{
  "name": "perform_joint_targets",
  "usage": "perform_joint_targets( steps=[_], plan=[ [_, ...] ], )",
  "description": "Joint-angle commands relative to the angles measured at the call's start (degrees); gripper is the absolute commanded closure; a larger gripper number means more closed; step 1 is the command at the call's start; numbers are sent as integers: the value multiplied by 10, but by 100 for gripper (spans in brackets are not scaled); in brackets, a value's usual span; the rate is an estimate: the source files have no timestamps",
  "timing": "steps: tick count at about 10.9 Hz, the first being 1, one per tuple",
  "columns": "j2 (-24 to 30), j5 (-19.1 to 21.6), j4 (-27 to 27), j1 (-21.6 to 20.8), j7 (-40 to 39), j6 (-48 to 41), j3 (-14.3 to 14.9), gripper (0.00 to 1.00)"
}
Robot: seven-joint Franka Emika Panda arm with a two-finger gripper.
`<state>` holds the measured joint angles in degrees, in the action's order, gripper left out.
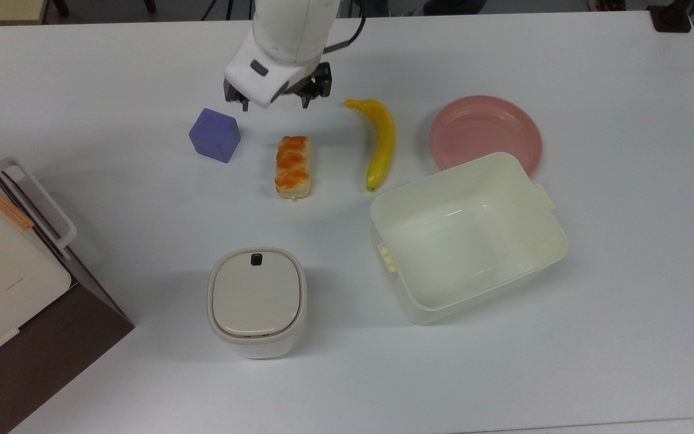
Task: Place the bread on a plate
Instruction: 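Lower the open gripper over the orange-topped bread roll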
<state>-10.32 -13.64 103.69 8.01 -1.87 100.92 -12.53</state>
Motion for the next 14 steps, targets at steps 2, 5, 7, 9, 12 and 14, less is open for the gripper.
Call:
perform_joint_targets(
  steps=[2,5,7,9,12,14],
  plan=[
    [-11,-31,43,-4,13,45,2,0],
    [-30,-63,66,-5,13,73,2,0],
    [-56,-74,62,-4,13,86,2,0],
    [-62,-73,57,-4,6,99,1,0],
    [-69,-69,35,-2,6,97,-29,0],
    [-64,-67,34,-4,10,94,-32,0]
  ],
)
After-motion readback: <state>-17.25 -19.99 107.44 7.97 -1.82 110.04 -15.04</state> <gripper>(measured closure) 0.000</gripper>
